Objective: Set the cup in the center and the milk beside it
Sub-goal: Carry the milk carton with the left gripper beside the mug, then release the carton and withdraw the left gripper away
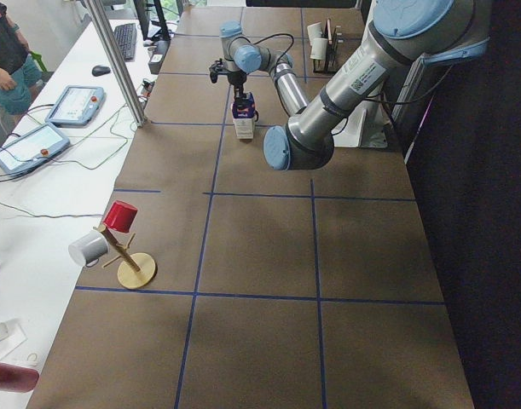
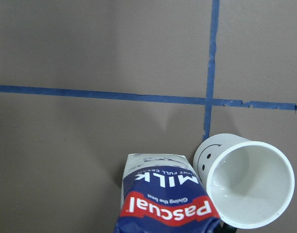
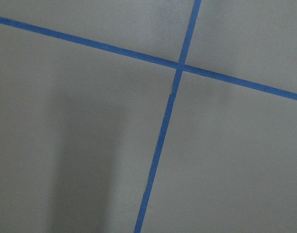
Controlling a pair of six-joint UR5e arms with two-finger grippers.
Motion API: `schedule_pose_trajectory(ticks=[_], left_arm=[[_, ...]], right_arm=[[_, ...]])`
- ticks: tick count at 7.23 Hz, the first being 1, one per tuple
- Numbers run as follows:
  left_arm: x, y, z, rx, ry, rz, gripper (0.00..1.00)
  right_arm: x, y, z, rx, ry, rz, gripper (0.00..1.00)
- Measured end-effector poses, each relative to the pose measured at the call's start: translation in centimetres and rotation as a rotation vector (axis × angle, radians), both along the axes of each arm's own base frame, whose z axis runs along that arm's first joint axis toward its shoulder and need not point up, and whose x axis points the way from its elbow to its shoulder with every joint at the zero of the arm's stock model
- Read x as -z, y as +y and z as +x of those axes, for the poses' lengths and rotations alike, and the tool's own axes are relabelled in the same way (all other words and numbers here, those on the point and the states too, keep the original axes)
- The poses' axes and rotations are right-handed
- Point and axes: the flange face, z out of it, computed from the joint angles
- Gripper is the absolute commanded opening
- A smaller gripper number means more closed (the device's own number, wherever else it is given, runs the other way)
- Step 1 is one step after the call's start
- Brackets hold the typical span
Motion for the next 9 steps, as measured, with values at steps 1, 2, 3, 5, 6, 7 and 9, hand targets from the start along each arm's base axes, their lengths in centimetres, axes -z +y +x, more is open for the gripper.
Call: schedule_pose_trajectory(ticks=[1,2,3,5,6,7,9], left_arm=[[-0.2,-0.1,0.1,0.0,0.006,0.007,1.0],[-0.3,-0.2,-0.1,0.002,0.01,0.012,1.0],[-0.2,-0.6,-0.8,0.005,0.012,0.02,1.0],[0.2,-2.9,-5.8,-0.018,-0.005,0.044,1.0],[-0.4,-4.4,-10.5,-0.052,0.0,0.051,1.0],[-3.1,-5.3,-15.4,-0.086,0.008,0.069,1.0],[-13.2,-6.4,-27.3,-0.156,0.018,0.138,1.0]], right_arm=[[0.0,0.0,0.0,0.0,0.0,0.0,1.0],[0.0,0.0,0.0,0.0,0.0,0.0,1.0],[0.0,0.0,0.0,0.0,0.0,0.0,1.0],[0.0,0.0,0.0,0.0,-0.001,-0.001,1.0],[0.0,0.0,0.0,0.0,-0.001,-0.001,1.0],[0.0,-0.1,0.0,-0.001,-0.001,-0.001,1.0],[0.0,-0.1,-0.1,-0.002,-0.001,-0.002,1.0]])
